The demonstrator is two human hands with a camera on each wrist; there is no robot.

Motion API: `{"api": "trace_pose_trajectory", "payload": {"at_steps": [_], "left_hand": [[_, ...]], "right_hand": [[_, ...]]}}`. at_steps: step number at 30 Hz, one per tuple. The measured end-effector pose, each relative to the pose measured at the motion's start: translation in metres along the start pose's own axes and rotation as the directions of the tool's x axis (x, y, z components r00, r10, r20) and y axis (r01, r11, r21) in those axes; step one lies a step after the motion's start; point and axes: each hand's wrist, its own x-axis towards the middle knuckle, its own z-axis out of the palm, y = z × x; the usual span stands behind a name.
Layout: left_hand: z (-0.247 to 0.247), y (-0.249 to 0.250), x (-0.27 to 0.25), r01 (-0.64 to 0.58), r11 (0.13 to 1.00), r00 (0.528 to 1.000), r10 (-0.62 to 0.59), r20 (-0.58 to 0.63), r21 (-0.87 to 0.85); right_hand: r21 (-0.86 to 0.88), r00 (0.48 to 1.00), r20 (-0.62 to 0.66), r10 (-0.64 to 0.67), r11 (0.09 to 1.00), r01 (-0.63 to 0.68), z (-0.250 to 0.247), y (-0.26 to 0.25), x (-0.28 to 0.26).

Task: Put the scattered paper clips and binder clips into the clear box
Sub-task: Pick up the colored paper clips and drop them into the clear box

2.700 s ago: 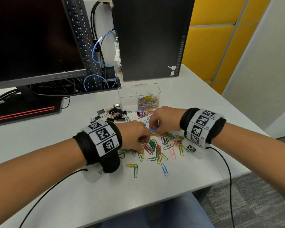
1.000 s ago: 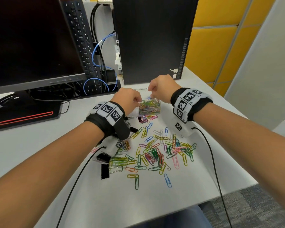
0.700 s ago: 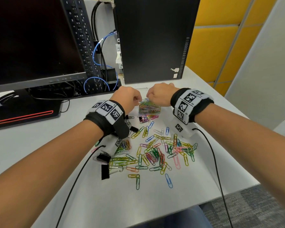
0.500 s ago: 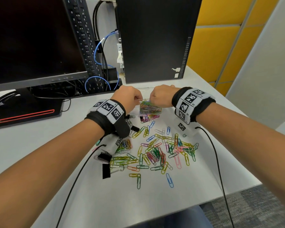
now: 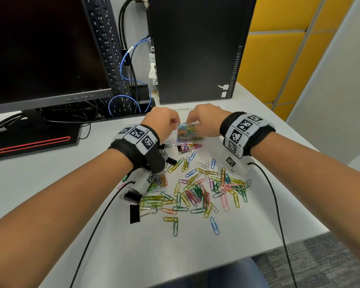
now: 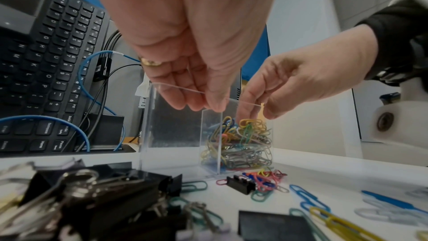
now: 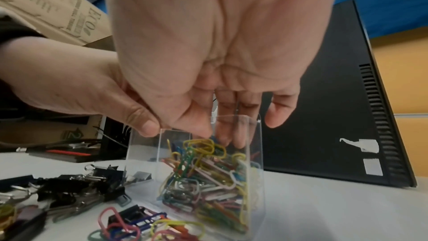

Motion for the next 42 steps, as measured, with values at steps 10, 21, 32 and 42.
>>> {"api": "trace_pose_trajectory", "payload": {"at_steps": [10,21,32,42], "left_hand": [[-0.003,0.001,0.0,0.004,1.0,1.0,-0.004,0.02,-0.002],[-0.007,0.001,-0.014,-0.052,0.998,0.998,0.05,0.035,0.046],[-0.014,0.01,-0.045,-0.179,0.976,0.964,0.148,0.22,0.125],[0.009,0.035,-0.091,-0.371,0.922,0.755,0.226,0.615,0.116]], "right_hand": [[-0.014,1.0,0.003,0.029,0.999,-0.029,0.0,-0.003,-0.001],[0.183,0.985,-0.171,-0.029,0.981,0.061,-0.001,-0.009,-0.027],[-0.084,0.956,0.274,-0.104,0.988,0.132,0.028,-0.017,-0.034],[0.064,0.97,0.217,-0.112,0.993,0.1,0.027,-0.006,-0.058]]}}
